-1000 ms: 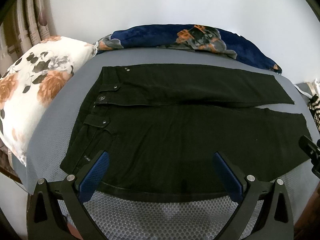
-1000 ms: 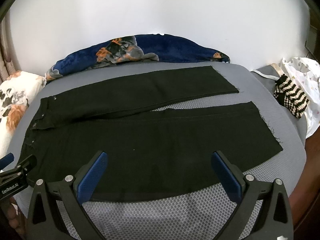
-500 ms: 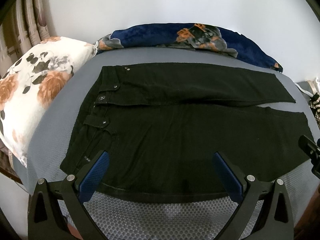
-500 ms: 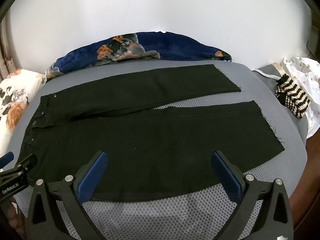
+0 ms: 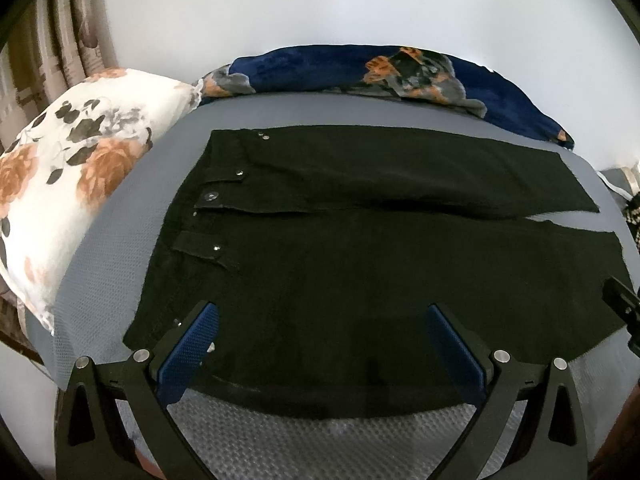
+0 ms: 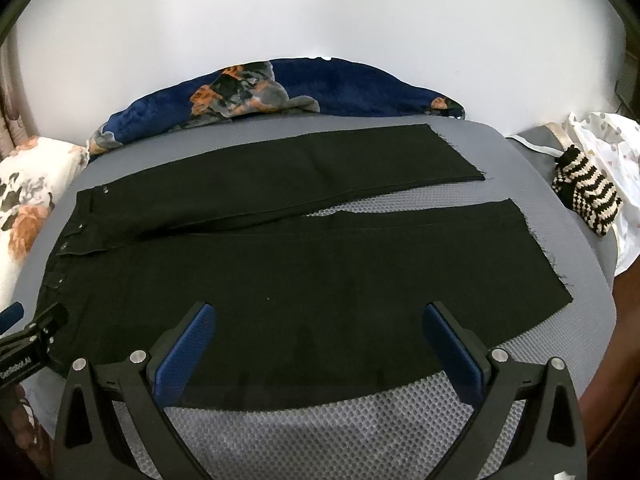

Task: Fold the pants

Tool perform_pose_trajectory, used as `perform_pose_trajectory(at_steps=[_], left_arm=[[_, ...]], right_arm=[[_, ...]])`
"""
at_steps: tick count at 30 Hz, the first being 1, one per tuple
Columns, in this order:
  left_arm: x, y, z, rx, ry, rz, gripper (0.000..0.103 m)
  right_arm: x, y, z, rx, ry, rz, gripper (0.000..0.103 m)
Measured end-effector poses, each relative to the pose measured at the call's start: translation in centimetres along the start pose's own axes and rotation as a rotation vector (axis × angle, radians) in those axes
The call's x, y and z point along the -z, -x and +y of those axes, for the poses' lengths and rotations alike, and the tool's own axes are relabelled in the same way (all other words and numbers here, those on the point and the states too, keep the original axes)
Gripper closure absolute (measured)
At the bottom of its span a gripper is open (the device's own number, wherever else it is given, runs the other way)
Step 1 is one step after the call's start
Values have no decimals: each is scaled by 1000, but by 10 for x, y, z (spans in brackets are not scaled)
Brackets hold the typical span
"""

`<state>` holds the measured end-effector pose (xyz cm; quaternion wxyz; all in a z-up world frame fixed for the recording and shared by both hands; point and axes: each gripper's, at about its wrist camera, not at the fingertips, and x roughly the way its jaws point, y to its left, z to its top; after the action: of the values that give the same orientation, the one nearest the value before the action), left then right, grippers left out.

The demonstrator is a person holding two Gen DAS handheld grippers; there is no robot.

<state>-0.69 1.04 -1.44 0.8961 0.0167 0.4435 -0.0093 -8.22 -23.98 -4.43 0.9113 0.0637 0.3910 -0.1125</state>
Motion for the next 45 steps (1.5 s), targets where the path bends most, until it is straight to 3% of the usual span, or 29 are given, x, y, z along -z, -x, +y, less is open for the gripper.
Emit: perform_pose_trajectory(at_steps=[11, 19, 23, 26, 31, 42, 45], left_arm=[[-37, -27, 53, -73, 51, -16, 1], [-82, -50, 126, -17, 135, -33, 5], [-102, -70, 157, 48, 180, -1, 19], [-116, -93, 176, 106, 222, 36, 36], [-136, -134, 196, 243, 275, 98, 59], [-171, -222, 227, 533, 385, 196, 61], [-176, -238, 230, 566, 402, 223, 61]], right_arm=[[-40, -19, 1, -57, -36, -20, 0], [-85, -30, 24, -110, 10, -83, 0], [-102, -43, 39, -209, 30, -87, 0], [-112, -52, 48, -277, 25, -73, 0], [-131, -78, 64, -275, 11, -41, 0], [-141, -126, 88, -259, -2, 42, 0], [-141, -136, 92, -253, 5, 57, 0]])
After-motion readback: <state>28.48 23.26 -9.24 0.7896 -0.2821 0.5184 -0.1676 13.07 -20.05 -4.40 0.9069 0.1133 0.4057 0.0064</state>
